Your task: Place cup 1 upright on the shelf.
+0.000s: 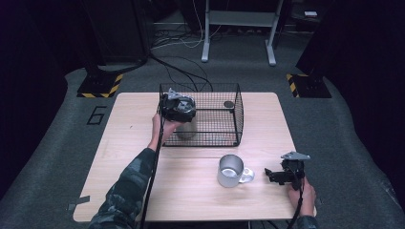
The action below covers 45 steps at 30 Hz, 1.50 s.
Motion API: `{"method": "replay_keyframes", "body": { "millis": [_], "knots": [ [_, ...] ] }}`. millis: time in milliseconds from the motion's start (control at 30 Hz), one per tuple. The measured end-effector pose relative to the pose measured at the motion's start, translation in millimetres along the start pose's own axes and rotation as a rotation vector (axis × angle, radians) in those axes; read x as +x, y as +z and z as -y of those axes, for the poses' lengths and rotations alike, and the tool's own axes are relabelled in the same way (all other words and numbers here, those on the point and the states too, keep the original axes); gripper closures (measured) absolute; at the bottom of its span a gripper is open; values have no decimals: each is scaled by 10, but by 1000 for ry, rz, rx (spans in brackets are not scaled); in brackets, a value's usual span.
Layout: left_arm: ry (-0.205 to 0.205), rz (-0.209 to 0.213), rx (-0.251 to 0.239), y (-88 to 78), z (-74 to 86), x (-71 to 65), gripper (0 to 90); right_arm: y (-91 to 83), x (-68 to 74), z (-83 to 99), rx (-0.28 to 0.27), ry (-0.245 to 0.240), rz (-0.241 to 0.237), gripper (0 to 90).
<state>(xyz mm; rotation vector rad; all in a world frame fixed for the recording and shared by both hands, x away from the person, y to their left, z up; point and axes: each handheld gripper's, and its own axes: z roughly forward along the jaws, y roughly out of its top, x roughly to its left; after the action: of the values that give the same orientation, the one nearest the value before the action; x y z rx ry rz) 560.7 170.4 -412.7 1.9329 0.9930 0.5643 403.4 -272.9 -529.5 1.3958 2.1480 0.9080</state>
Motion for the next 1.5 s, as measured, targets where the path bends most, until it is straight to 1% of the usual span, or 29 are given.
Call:
{"method": "replay_keyframes", "body": {
  "millis": [33,100,233,267,300,367,433,467,500,633,700,733,767,833,900,933,1033,1067,1100,1133,1267,1433,1500],
  "knots": [
    [6,1,11,-7,-5,-1,35,0,0,0,0,1,0,0],
    [7,-1,14,-10,-8,-7,34,0,0,0,0,1,0,0],
    [-3,0,16,-22,-10,-2,32,0,0,0,0,1,0,0],
    [-9,-5,9,-21,-8,-7,31,0,0,0,0,1,0,0],
    [-4,-9,8,-28,-11,-4,31,0,0,0,0,1,0,0],
    [-7,-5,0,-46,-16,3,26,0,0,0,-1,1,0,0],
    [-23,14,-5,-75,-28,19,21,0,0,0,0,1,0,0],
    [-38,19,-8,-85,-35,17,19,0,0,0,-1,1,0,0],
    [-30,24,-5,-106,-43,24,14,0,0,0,0,1,0,0],
    [-41,36,-22,-195,-83,34,0,0,0,0,-1,1,0,0],
    [-34,39,-26,-248,-107,38,0,0,0,0,0,1,0,0],
    [-33,35,-31,-280,-117,38,0,0,0,0,-1,1,0,0],
    [-35,46,-38,-313,-123,39,0,0,0,0,0,1,0,0],
    [-37,52,-53,-373,-137,40,0,0,0,0,-1,1,0,0],
    [-25,59,-49,-439,-147,42,0,0,0,0,-1,1,0,0],
    [-28,57,-61,-470,-147,34,0,0,0,0,-1,1,0,0],
    [-16,62,-69,-586,-141,21,0,0,0,0,-1,0,0,0],
    [-2,64,-67,-635,-136,13,0,0,0,0,0,0,0,0],
    [1,63,-80,-686,-125,0,0,0,0,0,0,1,0,0],
    [18,71,-78,-742,-113,-1,0,0,0,0,-1,2,0,0],
    [36,68,-92,-936,-41,-34,0,0,0,0,0,1,0,0],
    [78,67,-79,-1139,89,-83,0,-1,0,-1,0,2,0,0],
    [86,74,-79,-1214,150,-105,0,0,1,0,0,1,0,0]
  ]
}}
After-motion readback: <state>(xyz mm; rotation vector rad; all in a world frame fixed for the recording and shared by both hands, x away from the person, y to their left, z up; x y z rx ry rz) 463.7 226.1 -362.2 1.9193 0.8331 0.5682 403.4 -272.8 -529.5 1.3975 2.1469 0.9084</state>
